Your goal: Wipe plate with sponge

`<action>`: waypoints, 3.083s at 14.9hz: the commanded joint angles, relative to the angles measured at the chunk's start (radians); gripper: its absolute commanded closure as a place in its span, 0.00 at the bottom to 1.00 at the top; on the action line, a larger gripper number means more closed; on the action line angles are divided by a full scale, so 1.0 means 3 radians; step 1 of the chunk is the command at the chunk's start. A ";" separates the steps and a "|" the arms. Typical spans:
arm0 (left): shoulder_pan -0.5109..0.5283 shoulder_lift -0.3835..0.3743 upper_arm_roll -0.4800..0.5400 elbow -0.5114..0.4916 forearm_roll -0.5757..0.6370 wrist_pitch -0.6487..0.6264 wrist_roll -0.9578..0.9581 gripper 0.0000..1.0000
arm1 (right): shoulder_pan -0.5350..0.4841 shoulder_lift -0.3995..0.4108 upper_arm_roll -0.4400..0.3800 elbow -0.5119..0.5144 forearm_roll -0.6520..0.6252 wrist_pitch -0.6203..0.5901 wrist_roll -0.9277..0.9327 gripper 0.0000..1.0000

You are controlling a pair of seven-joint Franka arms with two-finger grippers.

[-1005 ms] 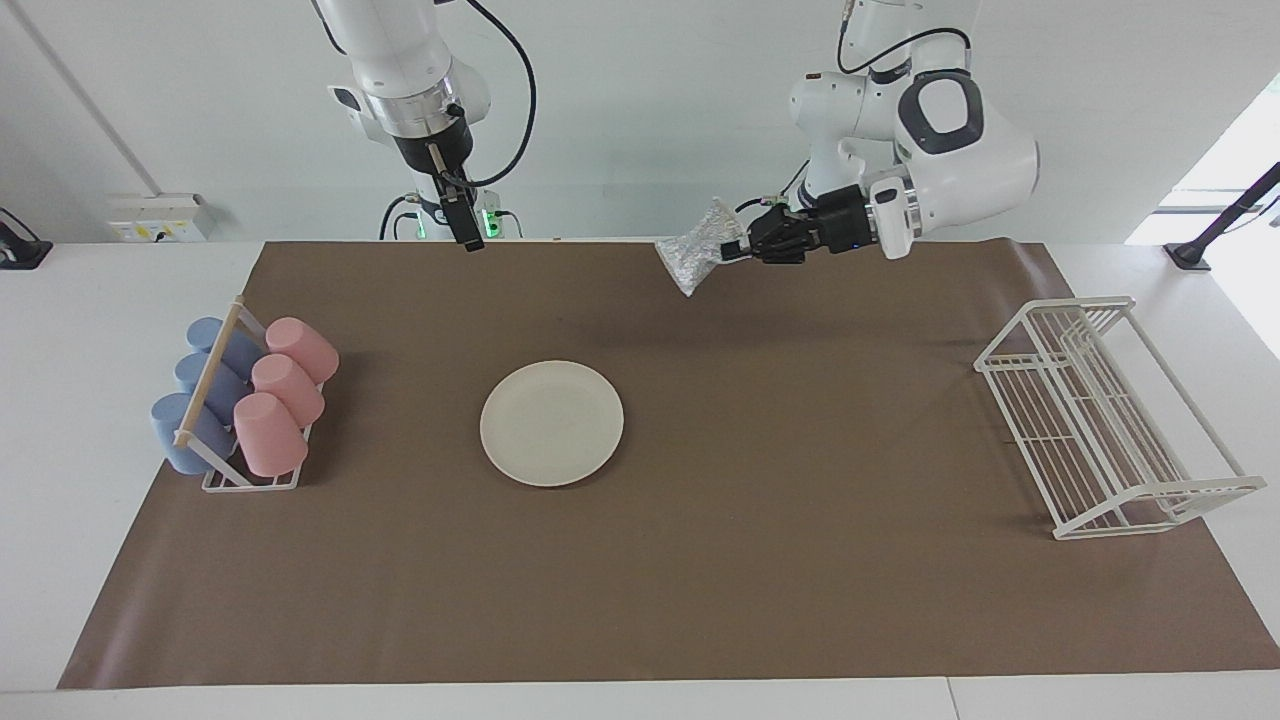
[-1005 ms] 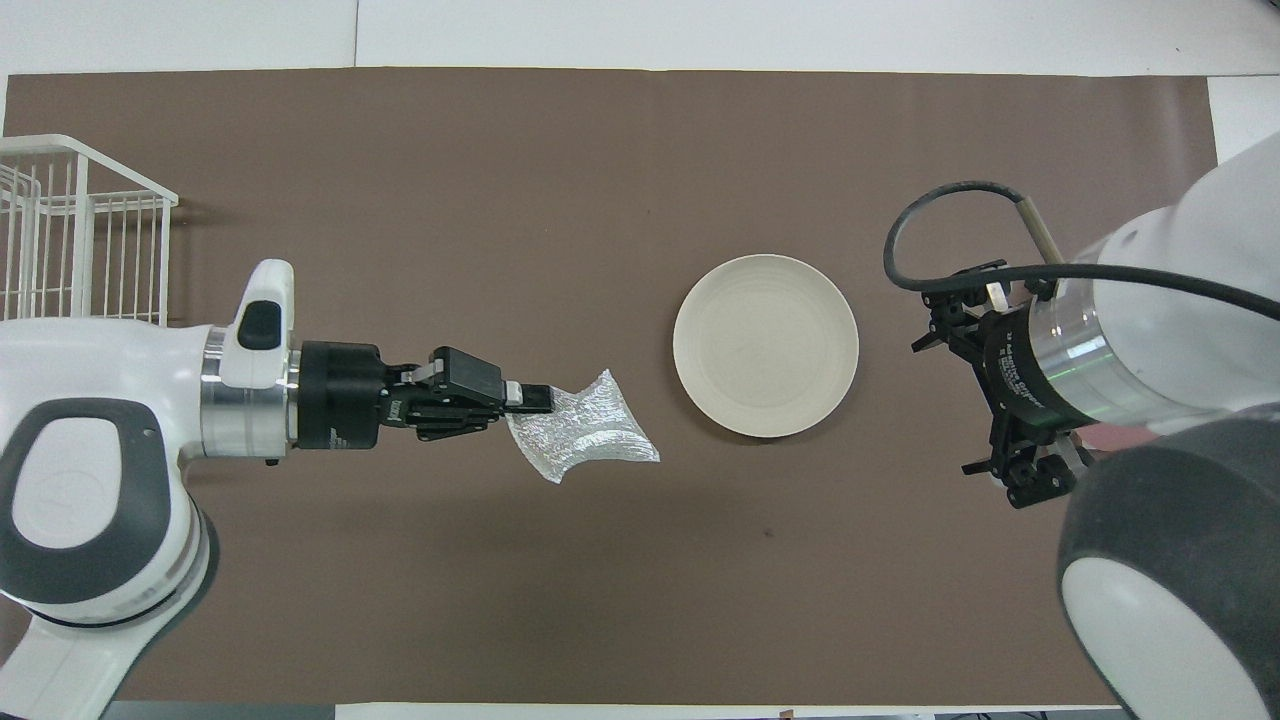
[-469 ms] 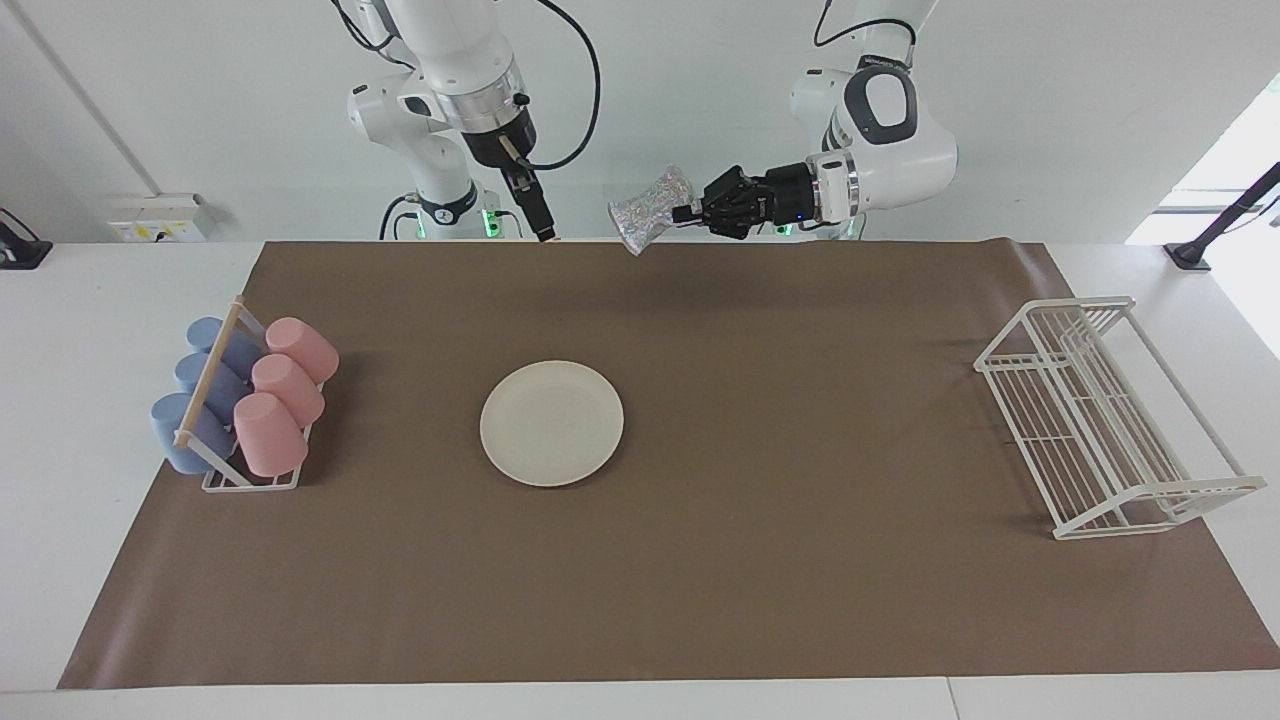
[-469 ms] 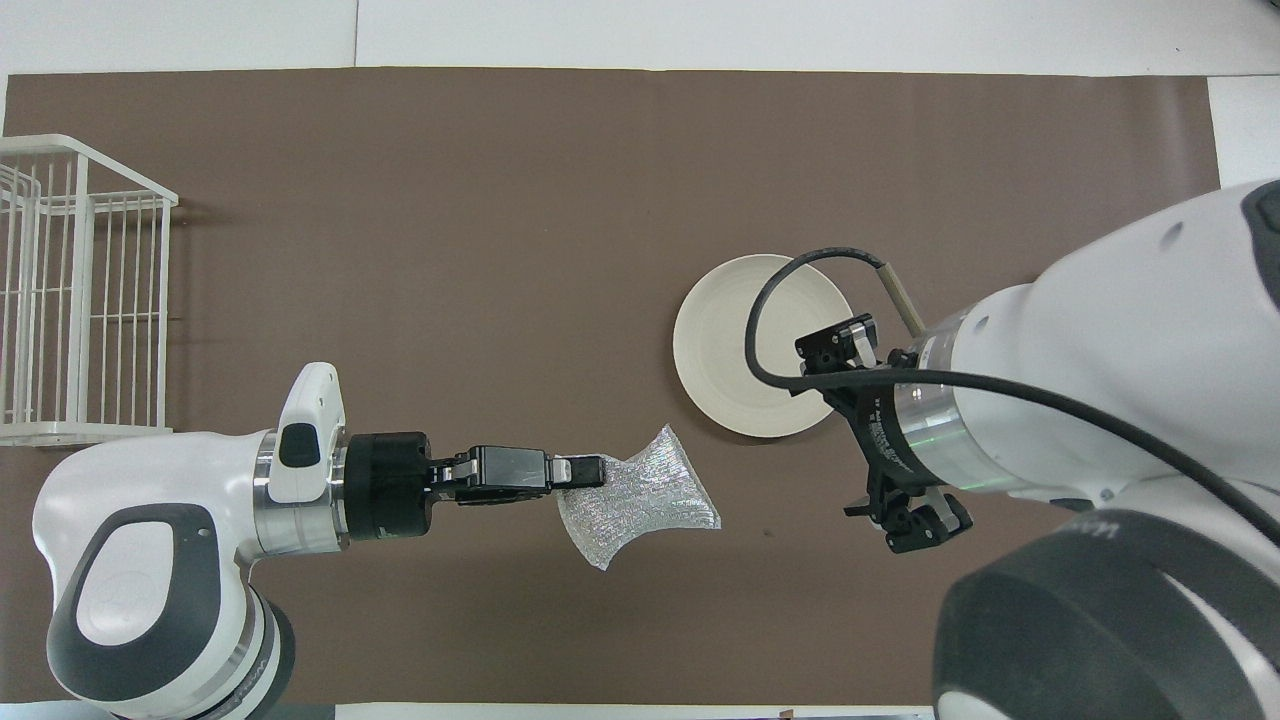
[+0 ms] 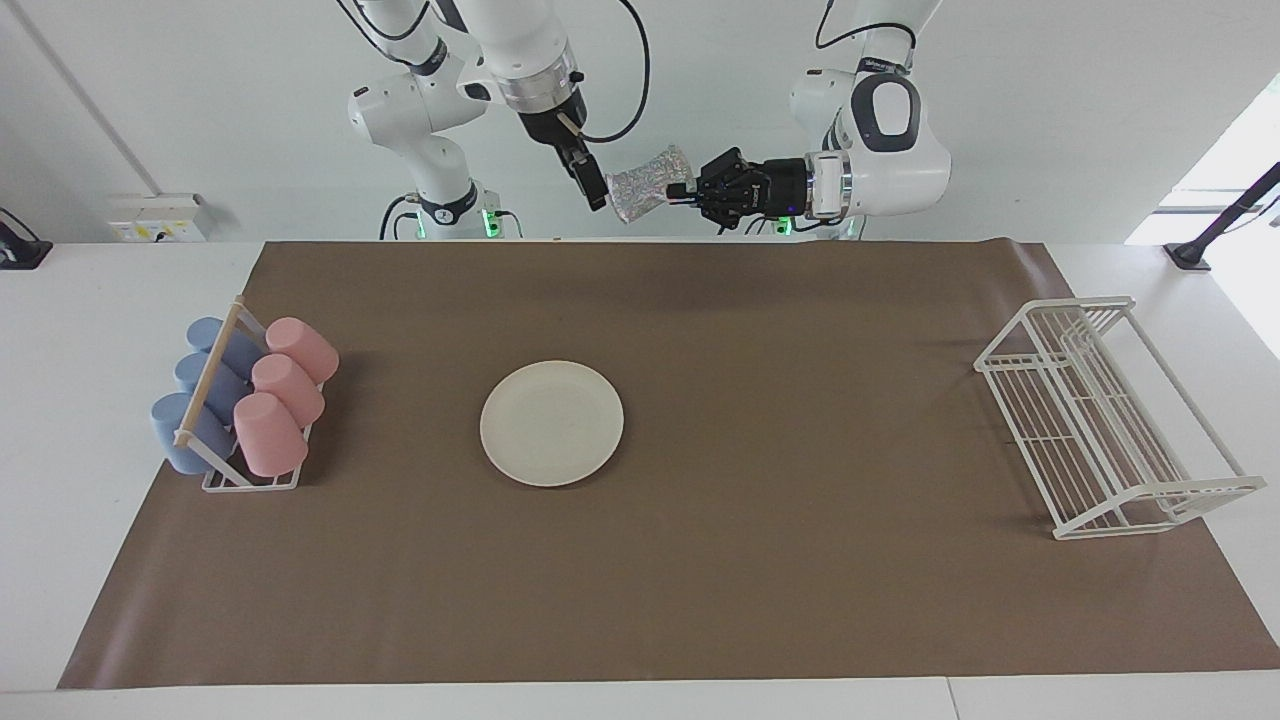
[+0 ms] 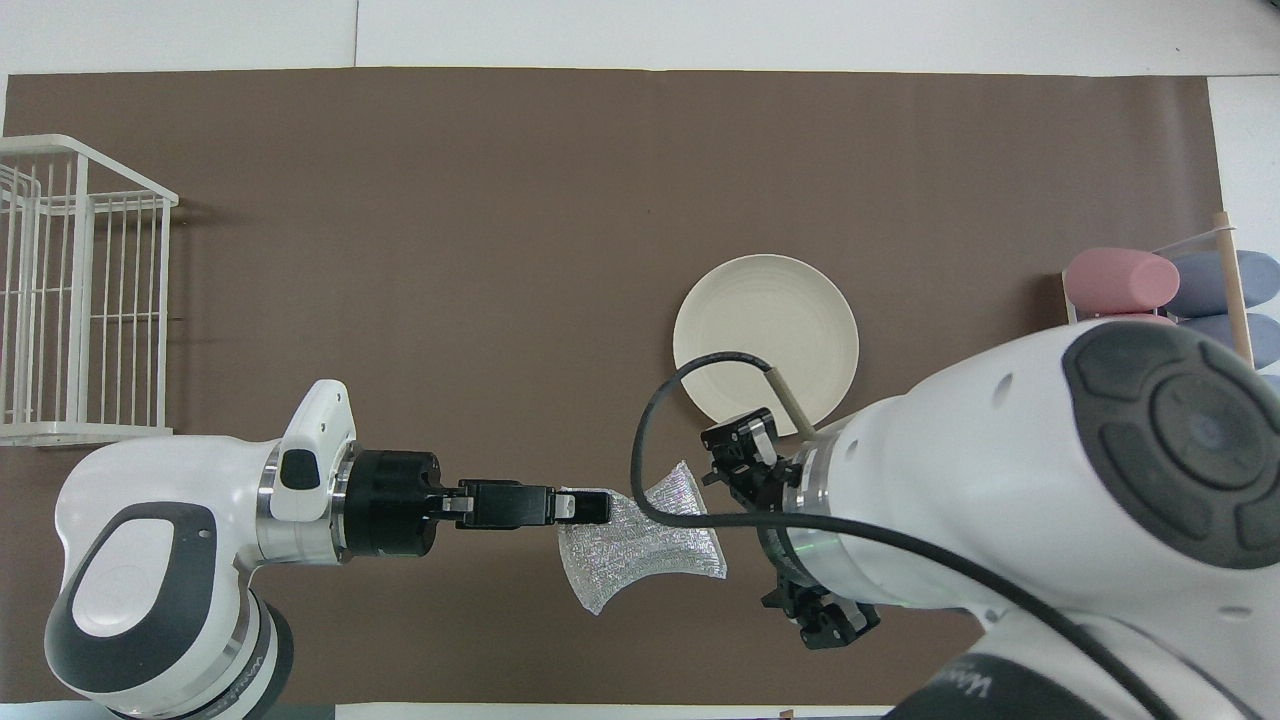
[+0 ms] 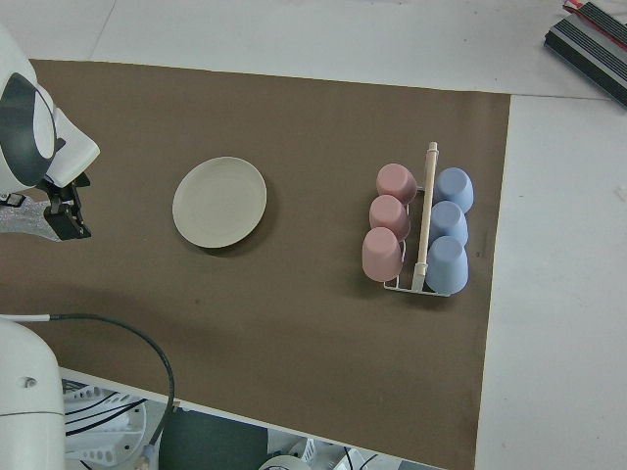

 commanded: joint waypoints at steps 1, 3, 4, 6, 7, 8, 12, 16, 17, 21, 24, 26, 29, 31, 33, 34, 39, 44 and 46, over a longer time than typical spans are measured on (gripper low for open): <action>0.0026 -0.0069 0.0012 -0.0091 -0.0074 -0.0072 0.0090 1.00 | 0.0113 -0.0171 0.0042 -0.0247 0.0133 0.0135 0.0306 0.00; 0.0026 -0.0064 0.0012 -0.0091 -0.0074 -0.0072 0.0090 1.00 | 0.0179 -0.0176 0.0042 -0.0263 0.0139 0.0165 0.0439 0.00; 0.0026 -0.0069 0.0012 -0.0091 -0.0074 -0.0082 0.0090 1.00 | 0.0184 -0.0171 0.0047 -0.0263 0.0139 0.0206 0.0450 0.00; 0.0026 -0.0059 0.0012 -0.0076 -0.0074 -0.0108 0.0090 1.00 | 0.0185 -0.0171 0.0042 -0.0263 0.0139 0.0359 0.0526 0.00; 0.0026 -0.0064 0.0012 -0.0080 -0.0074 -0.0108 0.0090 1.00 | 0.0179 -0.0151 0.0042 -0.0263 0.0139 0.0441 0.0593 0.00; 0.0026 -0.0064 0.0012 -0.0081 -0.0069 -0.0113 0.0090 1.00 | 0.0179 -0.0141 0.0042 -0.0268 0.0139 0.0543 0.0649 0.00; 0.0026 -0.0064 0.0017 -0.0086 -0.0058 -0.0134 0.0085 1.00 | 0.0195 -0.0156 0.0078 -0.0385 0.0139 0.0738 0.0742 0.00; 0.0031 -0.0069 0.0017 -0.0086 -0.0048 -0.0175 0.0080 1.00 | 0.0195 -0.0146 0.0113 -0.0431 0.0139 0.0861 0.0757 0.00; 0.0031 -0.0069 0.0017 -0.0086 -0.0043 -0.0180 0.0080 1.00 | 0.0195 -0.0146 0.0119 -0.0447 0.0139 0.0841 0.0752 0.10; 0.0031 -0.0069 0.0022 -0.0091 -0.0033 -0.0205 0.0080 1.00 | 0.0190 -0.0151 0.0160 -0.0447 0.0190 0.0820 0.0645 0.79; 0.0041 -0.0069 0.0022 -0.0086 -0.0028 -0.0221 0.0075 1.00 | 0.0190 -0.0151 0.0160 -0.0437 0.0190 0.0769 0.0476 1.00; 0.0047 -0.0069 0.0022 -0.0086 -0.0007 -0.0221 0.0075 1.00 | 0.0190 -0.0151 0.0160 -0.0436 0.0185 0.0764 0.0435 1.00; 0.0047 -0.0069 0.0022 -0.0086 0.0018 -0.0221 0.0065 1.00 | 0.0185 -0.0146 0.0160 -0.0416 0.0185 0.0677 0.0378 1.00; 0.0041 -0.0084 0.0012 -0.0065 0.0105 -0.0190 -0.0017 0.01 | 0.0185 -0.0146 0.0160 -0.0416 0.0169 0.0672 0.0384 1.00; 0.0046 -0.0095 0.0012 -0.0055 0.0131 -0.0195 -0.0155 0.00 | 0.0179 -0.0146 0.0160 -0.0416 0.0149 0.0672 0.0368 1.00; 0.0047 -0.0095 0.0012 -0.0055 0.0131 -0.0200 -0.0155 0.00 | 0.0169 -0.0146 0.0160 -0.0421 0.0144 0.0672 0.0358 1.00; 0.0052 -0.0095 0.0017 -0.0060 0.0131 -0.0175 -0.0196 0.00 | -0.0137 -0.0141 0.0155 -0.0447 0.0077 0.0677 -0.0040 1.00; 0.0194 -0.0069 0.0012 -0.0040 0.0447 -0.0180 -0.0303 0.00 | -0.0455 -0.0014 0.0155 -0.1085 0.0057 0.1513 -0.0899 1.00; 0.0205 -0.0069 0.0017 -0.0014 0.0611 -0.0175 -0.0390 0.00 | -0.0434 0.0338 0.0155 -0.1106 -0.0014 0.2009 -0.0951 1.00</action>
